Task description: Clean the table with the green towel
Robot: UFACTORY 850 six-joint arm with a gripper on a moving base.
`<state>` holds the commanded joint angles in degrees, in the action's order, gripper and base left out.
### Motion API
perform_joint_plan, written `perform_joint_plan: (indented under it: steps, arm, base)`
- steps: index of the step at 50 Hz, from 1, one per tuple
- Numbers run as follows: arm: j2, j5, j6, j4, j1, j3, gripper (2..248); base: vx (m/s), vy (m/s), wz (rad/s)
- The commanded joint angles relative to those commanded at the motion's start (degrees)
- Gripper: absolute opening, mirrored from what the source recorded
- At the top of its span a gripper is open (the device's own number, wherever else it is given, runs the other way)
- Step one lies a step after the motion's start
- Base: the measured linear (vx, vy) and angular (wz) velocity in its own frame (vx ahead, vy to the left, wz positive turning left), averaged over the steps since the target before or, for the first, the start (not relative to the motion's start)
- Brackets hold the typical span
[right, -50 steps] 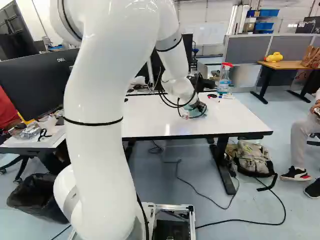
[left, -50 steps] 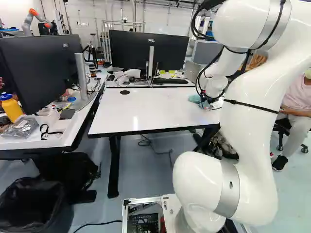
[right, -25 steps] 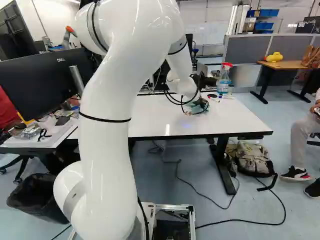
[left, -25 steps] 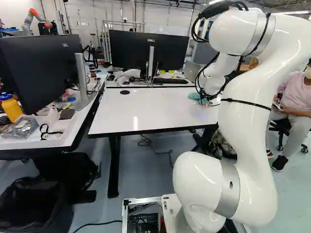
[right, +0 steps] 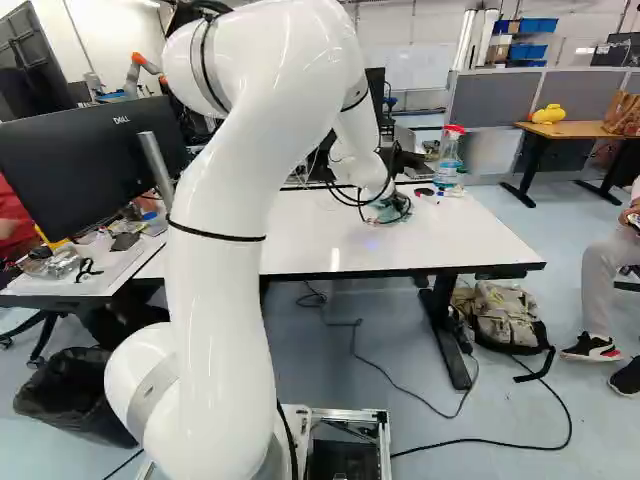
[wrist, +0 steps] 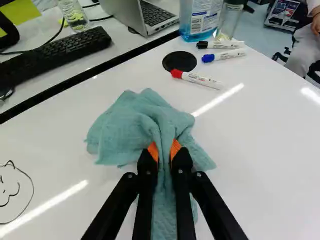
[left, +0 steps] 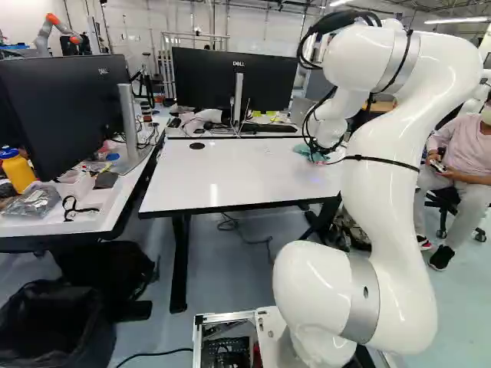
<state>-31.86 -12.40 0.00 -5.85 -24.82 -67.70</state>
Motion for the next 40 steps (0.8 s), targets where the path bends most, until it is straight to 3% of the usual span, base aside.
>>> perform_joint_plan:
  steps: [40]
  arm:
    - [7.9,0.0,0.0,0.0,3.5,10.5,45]
  base:
    - [0.000,0.000,0.000]
